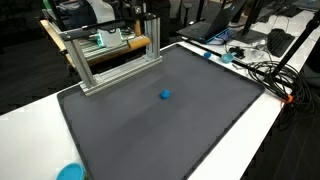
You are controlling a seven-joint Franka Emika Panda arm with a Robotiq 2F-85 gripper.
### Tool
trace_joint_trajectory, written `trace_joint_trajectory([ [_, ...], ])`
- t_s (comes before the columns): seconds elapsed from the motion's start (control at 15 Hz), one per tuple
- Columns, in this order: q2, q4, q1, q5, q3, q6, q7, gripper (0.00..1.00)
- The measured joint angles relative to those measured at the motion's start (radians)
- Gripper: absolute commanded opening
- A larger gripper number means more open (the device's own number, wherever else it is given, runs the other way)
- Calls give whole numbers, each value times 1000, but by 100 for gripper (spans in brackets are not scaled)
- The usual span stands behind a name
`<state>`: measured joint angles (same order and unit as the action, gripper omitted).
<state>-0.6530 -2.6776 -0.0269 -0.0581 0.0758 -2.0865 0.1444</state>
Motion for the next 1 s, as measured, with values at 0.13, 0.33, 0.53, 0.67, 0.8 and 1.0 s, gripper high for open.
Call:
trace_joint_trajectory([
  [0.13,16,18,1,-2,1,24,-3,28],
  [0.33,60,74,2,-32,28,93,5,28],
  [0.53,105,139,3,-47,44,162,7,28],
  [0.67,129,164,3,-48,46,190,12,28],
  [0.8,154,183,3,-45,39,207,13,28],
  [1.0,190,201,4,-34,20,222,12,29],
])
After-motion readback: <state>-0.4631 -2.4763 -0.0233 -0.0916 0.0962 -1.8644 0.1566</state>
